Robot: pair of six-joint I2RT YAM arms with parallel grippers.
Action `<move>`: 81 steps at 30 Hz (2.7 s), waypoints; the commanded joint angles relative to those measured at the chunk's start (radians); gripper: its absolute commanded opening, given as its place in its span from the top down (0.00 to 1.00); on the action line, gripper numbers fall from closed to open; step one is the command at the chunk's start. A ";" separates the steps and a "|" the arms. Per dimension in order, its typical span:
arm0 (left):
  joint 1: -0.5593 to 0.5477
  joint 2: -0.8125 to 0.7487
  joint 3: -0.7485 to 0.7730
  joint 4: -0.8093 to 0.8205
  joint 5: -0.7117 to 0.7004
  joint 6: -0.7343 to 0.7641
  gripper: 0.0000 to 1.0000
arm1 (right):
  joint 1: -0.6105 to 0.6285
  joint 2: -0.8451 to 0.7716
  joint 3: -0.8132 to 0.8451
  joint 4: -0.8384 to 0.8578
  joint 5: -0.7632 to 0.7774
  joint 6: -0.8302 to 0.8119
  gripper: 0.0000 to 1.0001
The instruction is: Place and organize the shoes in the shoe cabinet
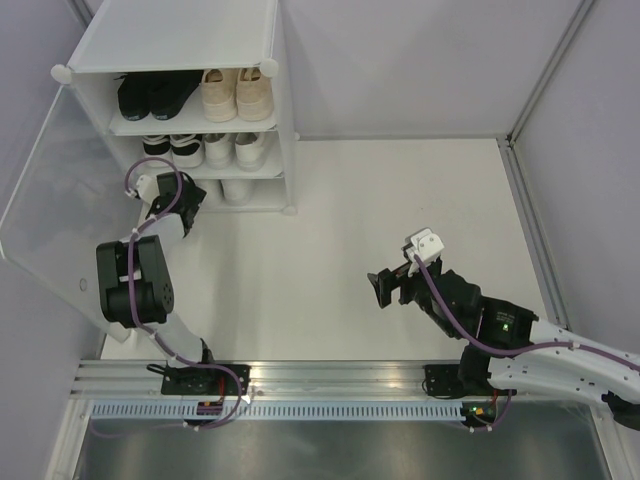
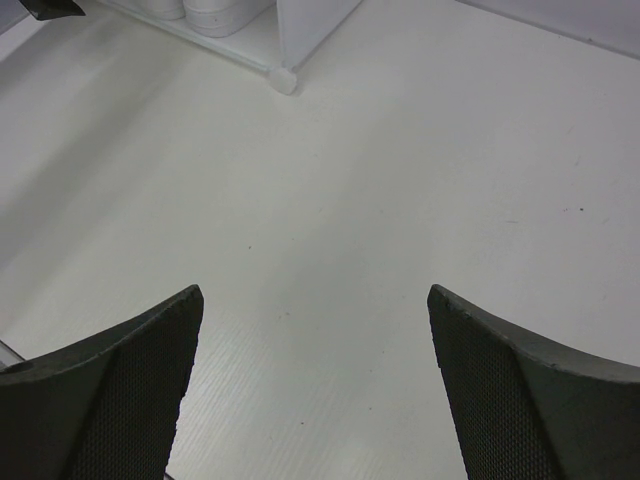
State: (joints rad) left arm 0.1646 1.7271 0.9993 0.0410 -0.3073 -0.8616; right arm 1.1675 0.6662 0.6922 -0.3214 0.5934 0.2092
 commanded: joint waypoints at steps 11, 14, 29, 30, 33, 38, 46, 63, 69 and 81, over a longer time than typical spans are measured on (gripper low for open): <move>-0.020 -0.306 -0.126 -0.205 0.000 0.133 0.03 | -0.003 -0.053 -0.002 0.035 -0.024 0.001 0.04; -0.019 -0.446 -0.146 -0.272 0.048 0.206 0.02 | -0.002 -0.054 -0.002 0.035 -0.035 0.001 0.04; -0.028 -0.920 0.243 -0.782 0.117 0.545 0.00 | -0.003 -0.042 0.004 0.033 -0.058 -0.005 0.04; -0.028 -0.931 0.272 -0.799 0.125 0.555 0.00 | -0.003 -0.042 0.004 0.036 -0.053 -0.005 0.04; -0.028 -0.937 0.412 -0.889 0.160 0.590 0.00 | -0.002 -0.027 0.003 0.036 -0.052 -0.008 0.04; -0.028 -0.920 0.686 -1.058 0.129 0.641 0.00 | -0.003 -0.001 0.004 0.038 -0.038 -0.010 0.04; -0.028 -0.929 0.871 -1.205 -0.150 0.691 0.00 | -0.003 0.044 0.001 0.039 -0.049 -0.007 0.03; -0.040 -0.962 0.872 -1.139 -0.728 0.860 0.00 | -0.003 0.142 -0.014 0.073 -0.081 -0.007 0.02; -0.115 -0.977 0.765 -0.937 -0.753 0.960 0.00 | -0.002 0.139 -0.014 0.067 -0.098 -0.002 0.02; -0.488 -0.949 0.759 -0.793 -1.005 1.061 0.00 | -0.003 0.125 -0.022 0.070 -0.106 0.006 0.02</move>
State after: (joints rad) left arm -0.2230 0.7780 1.7645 -0.8326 -1.1751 0.1261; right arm 1.1675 0.8059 0.6754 -0.2859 0.4942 0.2062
